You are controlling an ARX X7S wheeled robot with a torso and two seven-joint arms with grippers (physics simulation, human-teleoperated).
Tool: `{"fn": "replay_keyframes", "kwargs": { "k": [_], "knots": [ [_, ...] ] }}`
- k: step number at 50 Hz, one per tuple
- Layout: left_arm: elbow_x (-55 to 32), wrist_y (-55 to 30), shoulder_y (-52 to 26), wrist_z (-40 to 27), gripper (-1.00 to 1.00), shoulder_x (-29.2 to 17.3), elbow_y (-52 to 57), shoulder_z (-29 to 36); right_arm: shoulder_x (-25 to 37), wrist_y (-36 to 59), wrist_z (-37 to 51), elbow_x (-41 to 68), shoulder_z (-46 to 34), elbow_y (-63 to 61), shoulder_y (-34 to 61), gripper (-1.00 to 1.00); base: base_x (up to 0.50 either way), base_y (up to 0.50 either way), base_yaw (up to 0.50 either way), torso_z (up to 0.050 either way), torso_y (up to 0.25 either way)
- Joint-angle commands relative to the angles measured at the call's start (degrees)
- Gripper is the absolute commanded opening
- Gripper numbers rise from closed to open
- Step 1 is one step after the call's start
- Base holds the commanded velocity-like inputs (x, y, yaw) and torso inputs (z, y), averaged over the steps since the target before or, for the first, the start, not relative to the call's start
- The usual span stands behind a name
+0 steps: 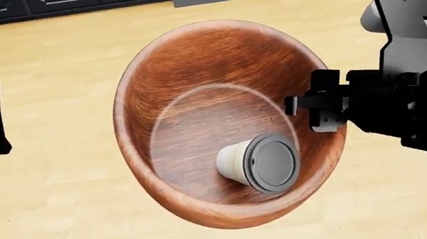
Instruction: Place the cup inside the bowl on the dining table and move the bowl to any counter.
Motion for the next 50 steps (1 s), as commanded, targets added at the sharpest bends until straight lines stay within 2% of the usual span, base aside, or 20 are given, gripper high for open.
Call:
{"fn": "replay_keyframes", "kwargs": {
  "k": [1,28,50],
  "knots": [
    [0.12,0.06,-0.03,0.36,1.00,-0.18,-0.14,0.18,-0.10,-1.04,-1.19,0.33,0.97,0.17,-0.08,-1.00,0.47,0.32,0.00,0.000,0.000],
    [0.92,0.08,-0.49,-0.19,1.00,1.08,-0.44,1.47,-0.02,-3.01,-2.75,-0.82,0.91,1.14,-0.65,-1.00,0.48,0.29,0.00,0.000,0.001],
    [0.46,0.00,-0.58,-0.22,1.00,0.75,-0.32,1.37,0.34,-3.41,-0.97,0.36,1.84,1.08,-1.44,-1.00,0.46,0.16,0.00,0.000,0.002]
  ]
}}
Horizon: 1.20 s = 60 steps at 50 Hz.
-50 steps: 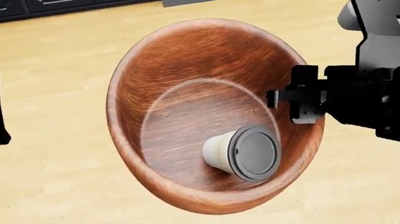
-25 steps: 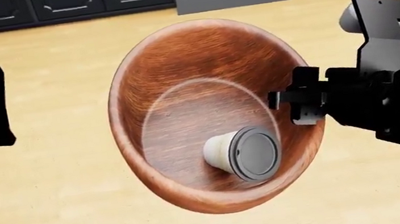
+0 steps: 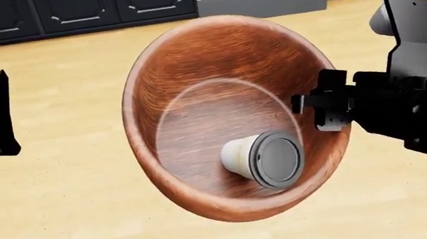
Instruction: Place the cup inside the bowl on the dining table and move the bowl to any counter.
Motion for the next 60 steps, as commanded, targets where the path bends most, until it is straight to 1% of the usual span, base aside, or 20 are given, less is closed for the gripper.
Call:
{"fn": "replay_keyframes", "kwargs": {
  "k": [1,9,12,21,25,34,41,43,51,60],
  "knots": [
    [-0.19,-0.06,-0.15,0.04,1.00,-0.19,0.00,0.00,0.09,-0.29,0.85,1.62,1.58,0.15,0.21,-1.00,0.00,0.00,0.00,0.000,0.000],
    [-0.22,-0.06,-0.39,-0.09,1.00,0.03,-0.09,0.11,-0.26,-0.36,0.45,1.20,1.37,0.73,0.96,-1.00,0.00,0.00,0.00,0.000,0.000],
    [-0.30,0.12,-0.18,0.24,1.00,-0.29,-0.20,-0.12,-0.28,-0.29,0.02,0.93,1.13,0.41,1.15,-1.00,0.34,-0.02,0.00,0.000,0.003],
    [-0.36,0.31,0.20,0.33,1.00,-0.44,-0.11,-0.17,-0.19,-0.30,-0.22,0.62,0.87,0.27,1.14,-1.00,0.48,-0.02,0.00,0.000,0.000],
    [0.29,0.13,-0.32,-0.60,1.00,0.81,-0.02,0.78,-0.17,-0.51,-0.27,0.66,0.94,0.21,0.94,-1.00,0.50,-0.02,0.00,0.000,0.003],
    [-0.07,0.40,0.11,0.25,1.00,-0.15,-0.20,0.24,-0.13,-0.70,-0.58,0.49,0.78,0.14,0.57,-1.00,0.50,-0.02,0.00,0.000,0.001],
    [0.18,0.40,-0.07,-0.13,1.00,0.35,-0.22,0.61,-0.44,-0.87,-1.06,0.02,0.42,0.49,0.64,-1.00,0.50,-0.02,0.00,0.000,0.001],
    [-0.15,0.64,0.36,0.53,1.00,-0.54,-0.29,0.00,-0.44,-0.82,-1.20,-0.06,0.34,0.49,0.73,-1.00,0.50,-0.02,0.00,0.000,0.005],
    [0.28,0.51,-0.13,0.03,1.00,0.08,-0.25,0.58,-0.62,-0.65,-1.52,-0.42,0.04,0.55,1.33,-1.00,0.50,-0.02,0.00,0.000,0.001],
    [-0.29,0.38,-0.22,0.30,1.00,-0.65,-0.35,0.08,-0.65,-0.50,-1.72,-0.37,0.03,0.48,1.75,-1.00,0.50,-0.02,0.00,0.001,0.001]
  ]
}}
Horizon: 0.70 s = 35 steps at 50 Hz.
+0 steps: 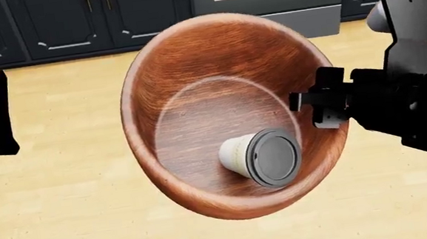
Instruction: Place the cup inside the bowl on the dining table and move the bowl to any counter.
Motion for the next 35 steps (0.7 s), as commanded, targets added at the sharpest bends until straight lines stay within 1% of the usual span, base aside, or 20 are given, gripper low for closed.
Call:
{"fn": "replay_keyframes", "kwargs": {
  "k": [1,7,18,21,35],
  "knots": [
    [-0.21,-0.11,-0.25,0.12,1.00,-0.35,-0.16,-0.12,-0.02,-0.08,-0.77,0.50,0.94,-0.41,0.93,-1.00,0.50,-0.02,0.00,0.000,0.010],
    [0.27,-0.17,-1.07,0.34,1.00,0.12,-0.69,0.40,0.70,0.30,-0.51,0.60,0.88,-1.48,0.80,-1.00,0.50,-0.02,0.00,0.000,0.000],
    [0.16,0.43,-0.43,1.29,1.00,-0.66,-1.01,-0.11,-0.17,0.37,-1.51,-0.22,0.22,-0.16,1.83,-1.00,0.50,0.06,0.00,0.000,0.002],
    [0.45,0.34,-0.52,0.40,1.00,0.18,-0.72,0.40,-0.01,0.33,-1.01,0.09,0.54,-0.27,1.90,-1.00,0.50,0.06,0.00,0.000,0.003],
    [0.43,0.48,-0.32,0.09,1.00,0.29,-0.87,0.41,-0.09,0.16,-1.33,-0.04,0.63,-0.36,2.66,-1.00,0.50,0.06,0.00,0.000,0.001]
  ]
}}
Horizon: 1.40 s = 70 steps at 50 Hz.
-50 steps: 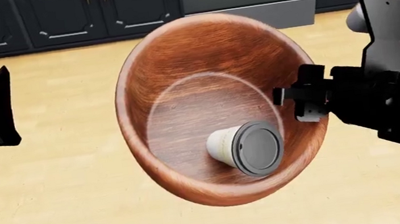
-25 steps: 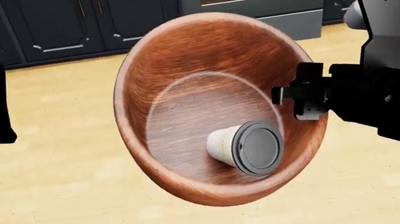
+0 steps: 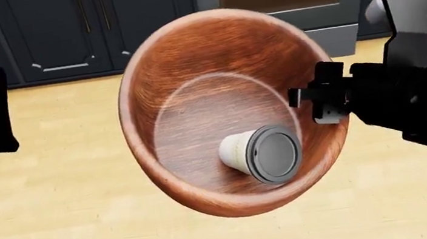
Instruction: Place the cup inside the bowl on the dining table and move the bowl to any counter.
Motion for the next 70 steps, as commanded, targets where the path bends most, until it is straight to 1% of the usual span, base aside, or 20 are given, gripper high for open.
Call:
{"fn": "replay_keyframes", "kwargs": {
  "k": [1,26,40,50,58,59,62,70],
  "knots": [
    [0.10,0.16,0.14,-0.26,1.00,0.08,-0.15,0.02,-0.04,-0.19,-0.82,0.40,1.06,-0.40,1.42,-1.00,0.50,0.06,0.00,0.000,0.000],
    [-0.22,-0.08,-0.06,-0.20,1.00,-0.56,-0.16,-0.06,0.22,0.25,-1.53,0.20,0.64,-0.66,1.81,-1.00,0.50,0.01,0.00,0.000,0.002],
    [0.24,0.41,0.22,-0.23,1.00,-0.04,-0.56,0.26,-0.41,-0.03,-1.55,0.01,0.66,0.61,2.47,-1.00,0.50,-0.02,0.00,0.000,0.001],
    [0.11,0.60,0.49,0.00,1.00,-0.41,-0.48,0.06,-0.53,-0.07,-2.35,-0.10,0.53,0.32,2.75,-1.00,0.49,-0.11,0.00,0.000,0.001],
    [0.16,0.55,0.54,-0.44,1.00,-0.19,-0.29,0.24,-0.85,-0.81,-2.55,-1.20,0.13,0.92,3.21,-1.00,0.51,0.22,0.00,0.000,0.003],
    [-0.25,0.76,0.95,0.30,1.00,-1.10,-0.35,-0.40,-0.88,-0.78,-2.61,-1.30,0.05,0.97,3.29,-1.00,0.51,0.26,0.00,0.000,0.000],
    [0.03,0.71,0.66,-0.02,1.00,-0.53,-0.46,0.00,-0.89,-0.73,-2.70,-1.41,-0.06,0.99,3.37,-1.00,0.51,0.27,0.00,0.000,0.000],
    [-0.23,0.86,0.88,0.58,1.00,-1.22,-0.68,-0.39,-0.56,-0.98,-2.03,-0.73,0.53,0.79,2.75,-1.00,0.51,0.27,0.00,0.000,0.001]
  ]
}}
